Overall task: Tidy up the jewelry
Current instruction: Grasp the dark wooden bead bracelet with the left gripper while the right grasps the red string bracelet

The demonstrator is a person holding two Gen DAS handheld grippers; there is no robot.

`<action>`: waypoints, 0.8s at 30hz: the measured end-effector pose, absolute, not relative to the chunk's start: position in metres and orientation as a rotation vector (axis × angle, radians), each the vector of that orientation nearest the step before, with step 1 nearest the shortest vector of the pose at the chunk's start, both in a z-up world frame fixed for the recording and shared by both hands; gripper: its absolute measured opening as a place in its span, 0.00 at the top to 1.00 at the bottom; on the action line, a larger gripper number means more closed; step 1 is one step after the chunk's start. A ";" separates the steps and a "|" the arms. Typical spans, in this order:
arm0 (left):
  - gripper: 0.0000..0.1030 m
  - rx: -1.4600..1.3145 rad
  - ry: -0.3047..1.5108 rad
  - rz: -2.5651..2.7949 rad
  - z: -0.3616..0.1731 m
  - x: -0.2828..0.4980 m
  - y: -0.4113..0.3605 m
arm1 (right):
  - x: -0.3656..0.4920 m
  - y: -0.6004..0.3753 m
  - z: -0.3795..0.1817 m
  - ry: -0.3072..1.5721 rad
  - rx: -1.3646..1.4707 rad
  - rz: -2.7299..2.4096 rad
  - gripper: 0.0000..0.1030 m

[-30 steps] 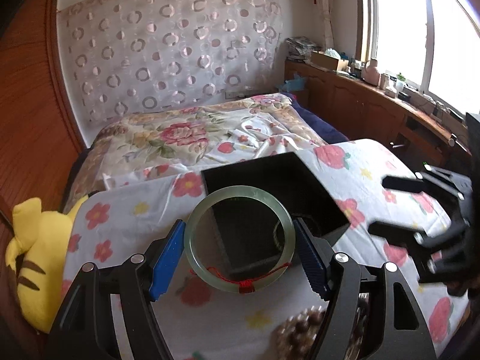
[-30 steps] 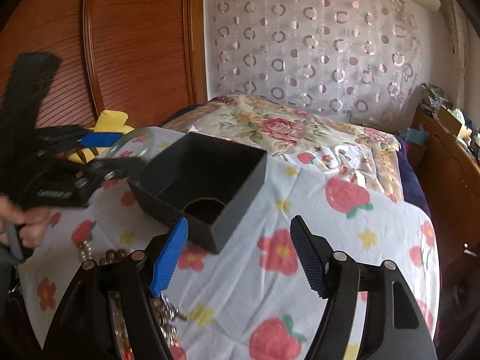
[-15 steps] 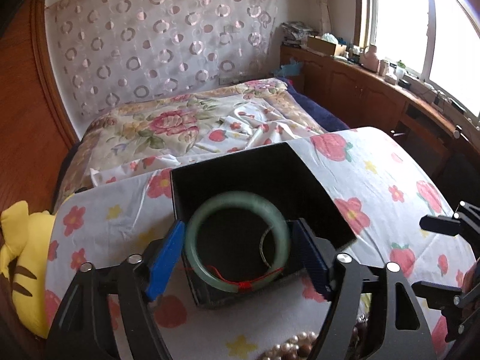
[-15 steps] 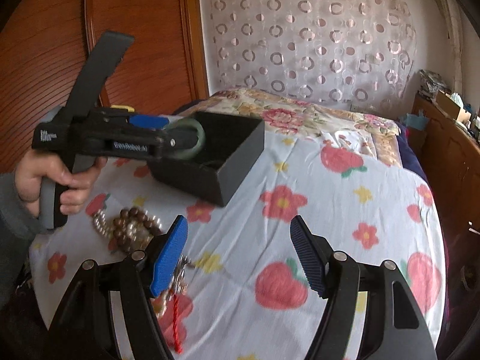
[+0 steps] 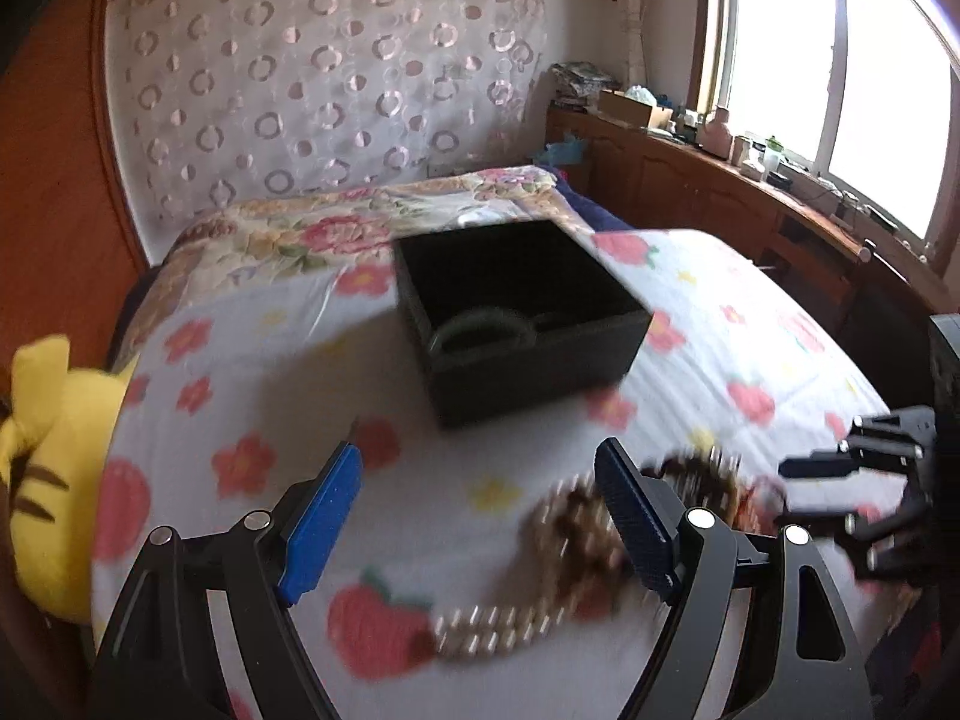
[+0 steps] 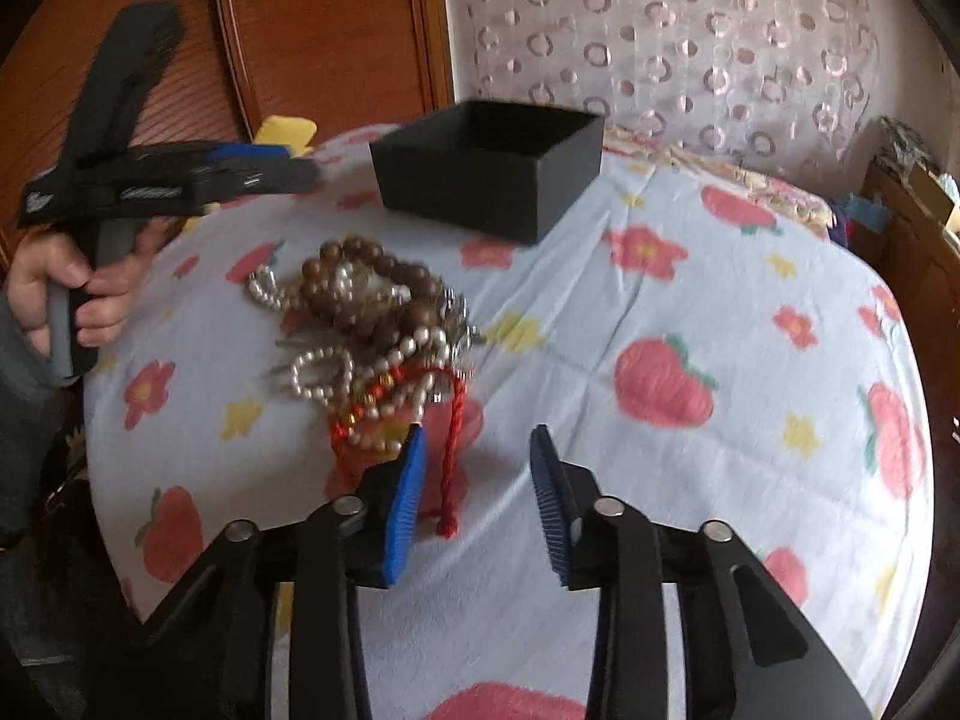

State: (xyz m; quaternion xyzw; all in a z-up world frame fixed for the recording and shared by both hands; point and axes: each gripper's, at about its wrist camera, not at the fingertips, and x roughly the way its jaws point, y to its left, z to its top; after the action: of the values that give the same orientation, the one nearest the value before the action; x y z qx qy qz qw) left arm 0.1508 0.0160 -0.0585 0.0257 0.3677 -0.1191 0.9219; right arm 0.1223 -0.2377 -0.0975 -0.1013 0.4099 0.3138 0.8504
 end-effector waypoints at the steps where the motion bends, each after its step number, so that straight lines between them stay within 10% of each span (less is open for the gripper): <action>1: 0.25 0.048 0.769 -0.243 -0.063 0.146 0.021 | 0.122 -0.238 -0.099 0.866 -0.208 0.660 0.69; 5: 0.32 0.067 0.812 -0.228 -0.080 0.135 0.032 | 0.123 -0.238 -0.099 0.881 -0.194 0.676 0.97; 11: 0.63 0.039 0.882 -0.258 -0.098 0.132 0.042 | 0.115 -0.237 -0.093 0.845 -0.219 0.666 0.97; 24: 0.63 0.028 0.867 -0.334 -0.081 0.150 0.006 | 0.102 -0.254 -0.063 0.755 -0.188 0.631 0.97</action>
State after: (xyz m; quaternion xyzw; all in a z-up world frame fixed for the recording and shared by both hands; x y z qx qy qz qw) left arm 0.1498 0.0060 -0.0811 0.0133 0.4180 -0.1609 0.8940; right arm 0.1016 -0.2539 -0.0633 -0.0901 0.3619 0.3025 0.8771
